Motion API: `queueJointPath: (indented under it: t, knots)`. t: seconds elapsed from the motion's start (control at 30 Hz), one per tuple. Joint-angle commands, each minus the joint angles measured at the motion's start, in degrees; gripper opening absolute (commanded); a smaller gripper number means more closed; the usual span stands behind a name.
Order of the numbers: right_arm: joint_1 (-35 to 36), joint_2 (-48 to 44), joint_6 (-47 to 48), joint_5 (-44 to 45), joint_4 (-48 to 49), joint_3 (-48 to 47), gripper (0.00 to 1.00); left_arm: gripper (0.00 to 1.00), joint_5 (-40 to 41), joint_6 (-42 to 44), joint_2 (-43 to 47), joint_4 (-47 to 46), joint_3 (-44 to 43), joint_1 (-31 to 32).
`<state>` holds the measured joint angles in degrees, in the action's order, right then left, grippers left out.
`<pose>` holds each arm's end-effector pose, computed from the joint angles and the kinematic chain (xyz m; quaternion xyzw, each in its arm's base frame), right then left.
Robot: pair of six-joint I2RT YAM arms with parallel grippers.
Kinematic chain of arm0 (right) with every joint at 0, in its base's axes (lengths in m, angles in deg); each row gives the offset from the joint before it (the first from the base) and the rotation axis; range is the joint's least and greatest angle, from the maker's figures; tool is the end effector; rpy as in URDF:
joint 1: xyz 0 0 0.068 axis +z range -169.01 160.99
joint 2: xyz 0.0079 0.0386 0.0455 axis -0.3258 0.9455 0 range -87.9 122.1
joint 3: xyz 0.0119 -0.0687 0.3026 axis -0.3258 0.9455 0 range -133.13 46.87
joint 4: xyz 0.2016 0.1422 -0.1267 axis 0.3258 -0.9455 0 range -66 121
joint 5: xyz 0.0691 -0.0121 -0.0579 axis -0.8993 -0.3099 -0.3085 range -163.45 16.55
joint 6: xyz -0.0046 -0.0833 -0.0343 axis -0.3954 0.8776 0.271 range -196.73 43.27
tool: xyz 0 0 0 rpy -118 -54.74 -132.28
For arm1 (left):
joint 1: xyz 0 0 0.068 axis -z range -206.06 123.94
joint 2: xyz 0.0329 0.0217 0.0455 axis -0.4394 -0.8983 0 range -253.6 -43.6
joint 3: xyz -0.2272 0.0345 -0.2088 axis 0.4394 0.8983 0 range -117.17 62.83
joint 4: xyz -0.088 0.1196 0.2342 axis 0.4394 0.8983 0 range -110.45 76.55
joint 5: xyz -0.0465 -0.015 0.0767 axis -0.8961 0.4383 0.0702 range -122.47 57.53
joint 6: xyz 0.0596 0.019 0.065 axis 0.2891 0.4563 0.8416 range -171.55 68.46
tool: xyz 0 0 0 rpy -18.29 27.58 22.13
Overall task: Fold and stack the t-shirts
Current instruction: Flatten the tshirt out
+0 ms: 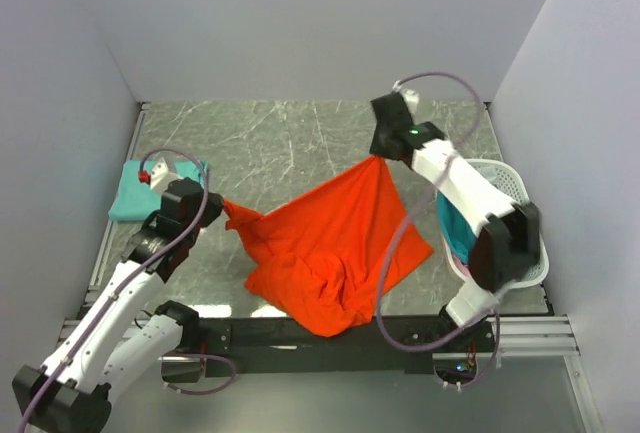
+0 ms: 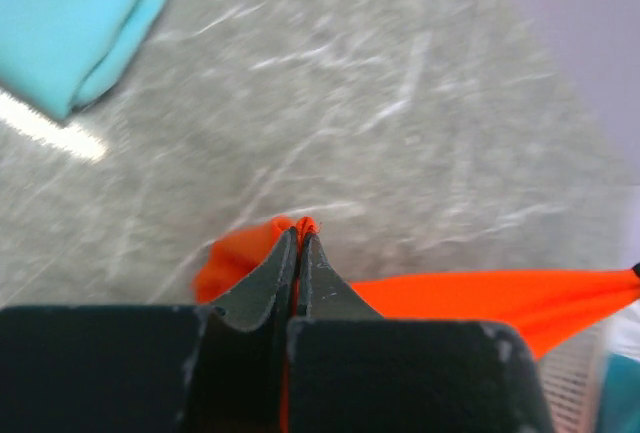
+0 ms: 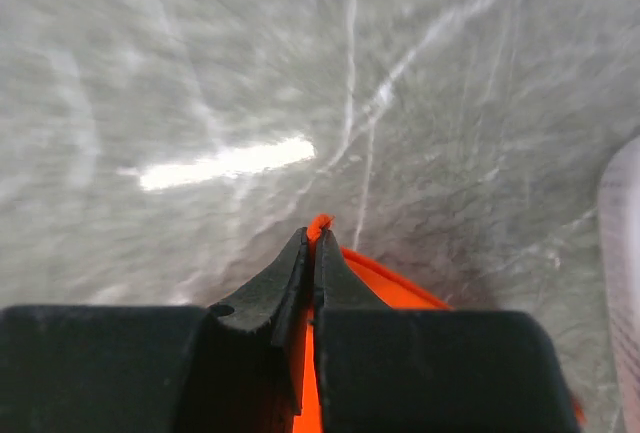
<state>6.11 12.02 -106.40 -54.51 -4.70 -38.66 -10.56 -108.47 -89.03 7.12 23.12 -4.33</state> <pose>0.4069 0.1618 0.2895 0.0929 0.9242 0.0177 0.3700 0.1955 -0.0456 0.2810 -0.3472 0.7963 -0.1661 0.4667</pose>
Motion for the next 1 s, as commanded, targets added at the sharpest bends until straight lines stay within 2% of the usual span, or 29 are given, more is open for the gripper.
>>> queueJointPath:
  t: [0.0,0.23,0.43,0.57,0.6,0.7,0.77,0.97]
  knots:
    - [-0.3,-12.6,1.3,1.3,0.3,1.5,0.00,0.01,-2.7,2.7,3.8,-3.2,-5.6,0.1]
    - [-0.2,-36.9,3.2,-1.9,0.8,4.0,0.00,0.01,-8.2,6.6,9.6,-6.2,-16.6,0.1]
    - [-0.2,-49.2,5.1,-8.5,-1.4,-1.0,0.00,0.01,-13.9,8.4,11.5,-8.2,-26.3,0.1]
    - [-0.2,-52.5,6.1,-14.0,-4.0,-10.3,0.00,0.01,-18.0,8.7,10.7,-8.2,-35.6,0.1]
    - [-0.1,-53.2,5.9,-14.9,-4.2,-11.5,0.00,0.01,-20.8,9.2,10.3,-7.1,-40.8,0.1]
    - [-0.1,-55.2,5.2,-18.3,-5.3,-17.0,0.00,0.01,-23.5,10.4,9.7,-6.8,-49.0,0.1]
    - [-0.2,-55.8,4.8,-20.2,-7.7,-22.0,0.00,0.01,-24.5,11.0,9.8,-6.1,-52.5,0.1]
    - [-0.2,-58.4,3.2,-25.9,-8.2,-27.0,0.00,0.01,-25.9,13.3,7.9,-3.0,-64.2,-0.7]
